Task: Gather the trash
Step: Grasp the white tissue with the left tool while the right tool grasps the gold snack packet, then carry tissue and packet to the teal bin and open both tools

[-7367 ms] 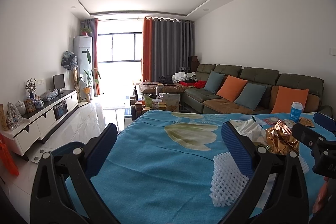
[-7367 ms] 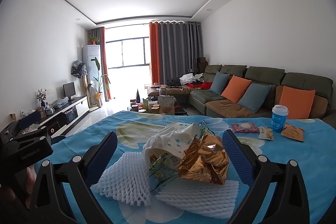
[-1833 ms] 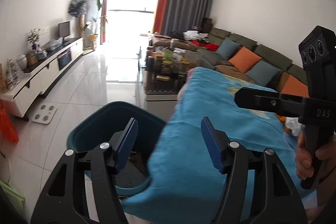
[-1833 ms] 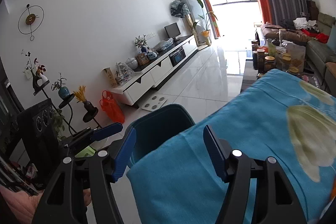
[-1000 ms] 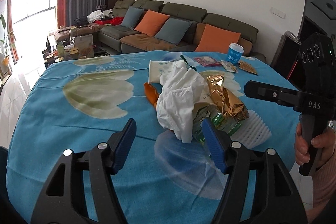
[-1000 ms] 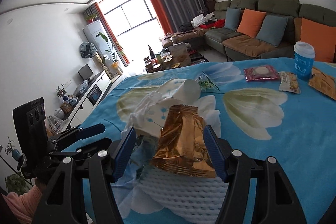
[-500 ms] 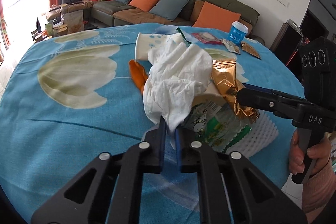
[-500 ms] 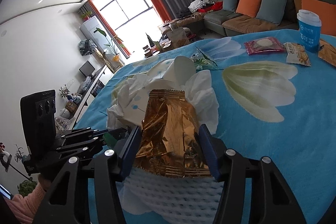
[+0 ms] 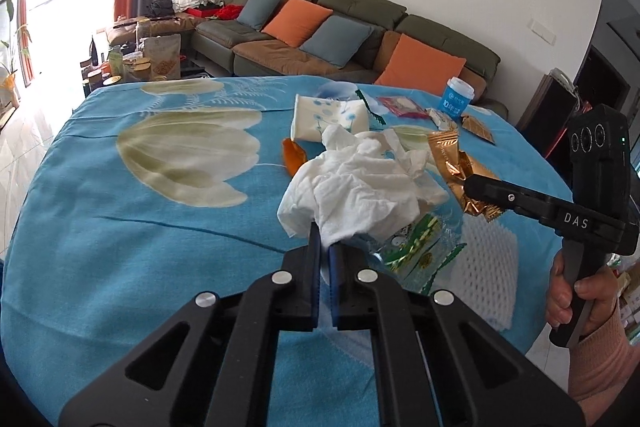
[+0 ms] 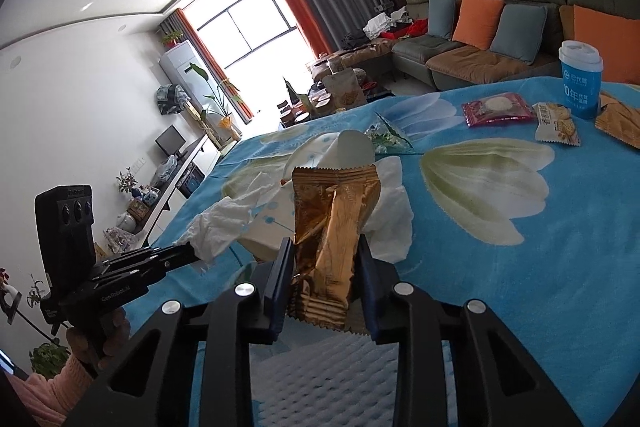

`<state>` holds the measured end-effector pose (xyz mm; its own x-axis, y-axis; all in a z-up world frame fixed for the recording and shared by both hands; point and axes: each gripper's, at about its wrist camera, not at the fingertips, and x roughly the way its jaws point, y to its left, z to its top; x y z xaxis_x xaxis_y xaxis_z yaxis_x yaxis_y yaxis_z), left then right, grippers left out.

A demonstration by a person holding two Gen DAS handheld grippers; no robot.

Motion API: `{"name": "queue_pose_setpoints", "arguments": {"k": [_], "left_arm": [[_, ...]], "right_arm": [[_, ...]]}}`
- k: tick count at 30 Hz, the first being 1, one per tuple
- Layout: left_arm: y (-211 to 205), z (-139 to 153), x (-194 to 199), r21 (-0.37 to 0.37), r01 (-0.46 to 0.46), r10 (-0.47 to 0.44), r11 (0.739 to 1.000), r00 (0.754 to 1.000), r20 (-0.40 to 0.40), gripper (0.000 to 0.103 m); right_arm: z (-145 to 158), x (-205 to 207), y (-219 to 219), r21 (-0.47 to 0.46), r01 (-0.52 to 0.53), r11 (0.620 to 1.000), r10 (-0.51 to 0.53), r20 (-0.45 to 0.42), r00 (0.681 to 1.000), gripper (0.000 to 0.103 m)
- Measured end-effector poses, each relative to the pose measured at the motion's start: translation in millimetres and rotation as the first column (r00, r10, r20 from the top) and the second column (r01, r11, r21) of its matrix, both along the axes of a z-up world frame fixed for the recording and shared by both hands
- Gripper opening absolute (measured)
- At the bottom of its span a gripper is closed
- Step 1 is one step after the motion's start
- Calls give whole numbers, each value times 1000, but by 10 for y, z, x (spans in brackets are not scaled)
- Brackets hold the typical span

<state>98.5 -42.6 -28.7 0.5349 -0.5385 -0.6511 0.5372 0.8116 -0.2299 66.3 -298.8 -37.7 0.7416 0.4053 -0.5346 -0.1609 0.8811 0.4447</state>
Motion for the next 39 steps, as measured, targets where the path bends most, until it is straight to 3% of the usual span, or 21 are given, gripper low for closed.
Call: {"name": "queue_pose_setpoints", "arguments": {"k": [11, 24, 32, 39], "left_arm": [[519, 201, -262, -54, -82, 84, 995, 995, 51, 4], [1192, 213, -641, -64, -221, 226, 973, 972, 71, 4], [1685, 227, -769, -63, -346, 350, 936, 934, 75, 4], [2121, 234, -853, -56, -456, 459, 888, 885, 79, 4]], "right_arm": [[297, -116, 412, -65, -114, 991, 121, 112, 986, 29], [357, 41, 1482, -109, -370, 923, 381, 108, 918, 29], [371, 168, 2125, -116, -504, 856, 514, 85, 853, 29], [378, 275, 2632, -124, -593, 796, 603, 65, 795, 29]]}}
